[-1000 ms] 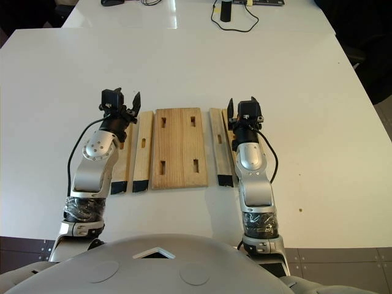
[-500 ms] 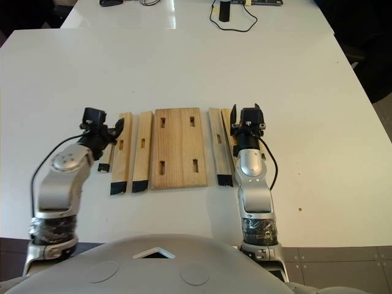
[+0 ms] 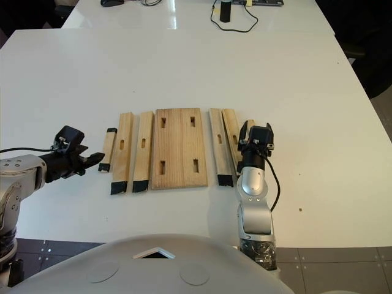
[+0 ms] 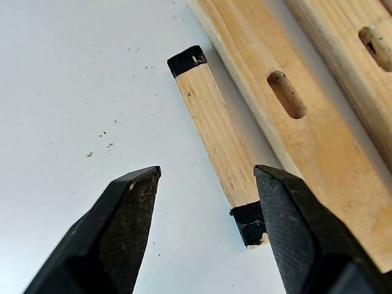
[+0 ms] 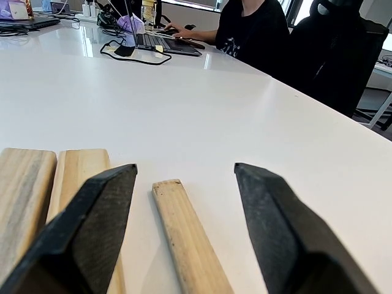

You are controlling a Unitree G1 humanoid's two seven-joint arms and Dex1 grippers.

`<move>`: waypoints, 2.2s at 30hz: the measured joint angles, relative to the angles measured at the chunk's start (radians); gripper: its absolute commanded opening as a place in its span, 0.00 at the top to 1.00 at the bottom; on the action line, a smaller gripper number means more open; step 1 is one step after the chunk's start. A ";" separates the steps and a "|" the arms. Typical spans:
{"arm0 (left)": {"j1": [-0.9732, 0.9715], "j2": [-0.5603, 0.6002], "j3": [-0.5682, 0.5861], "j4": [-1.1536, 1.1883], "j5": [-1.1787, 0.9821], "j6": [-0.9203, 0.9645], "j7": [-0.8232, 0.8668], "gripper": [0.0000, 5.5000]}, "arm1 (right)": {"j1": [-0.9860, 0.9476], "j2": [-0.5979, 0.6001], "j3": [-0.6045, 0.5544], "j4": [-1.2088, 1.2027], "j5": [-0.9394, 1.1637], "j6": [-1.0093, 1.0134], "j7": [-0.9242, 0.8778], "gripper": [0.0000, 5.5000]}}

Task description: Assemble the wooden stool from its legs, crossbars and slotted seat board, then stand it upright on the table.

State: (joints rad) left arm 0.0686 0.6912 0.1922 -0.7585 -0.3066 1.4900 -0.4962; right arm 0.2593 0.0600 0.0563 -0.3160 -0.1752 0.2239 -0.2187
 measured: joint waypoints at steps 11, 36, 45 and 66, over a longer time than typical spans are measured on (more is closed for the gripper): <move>0.051 -0.071 -0.041 0.012 -0.026 0.032 0.052 0.48 | 0.001 0.000 0.003 0.001 0.000 0.000 0.005 0.47; 0.071 -0.047 -0.029 0.412 0.054 -0.543 0.100 0.76 | -0.049 0.001 -0.017 0.025 0.001 0.000 0.013 0.47; -0.374 -0.188 0.077 0.436 -0.205 -0.711 -0.002 0.76 | -0.162 -0.055 -0.119 -0.075 0.151 0.007 0.133 0.47; -0.529 -0.094 0.005 0.322 -0.983 -0.468 -0.476 0.76 | -0.541 -0.651 -0.241 -0.349 1.585 0.516 0.819 0.47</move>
State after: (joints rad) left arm -0.4602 0.5969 0.1972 -0.4370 -1.2892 1.0219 -0.9719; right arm -0.2821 -0.5909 -0.1850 -0.6646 1.4101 0.7395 0.6001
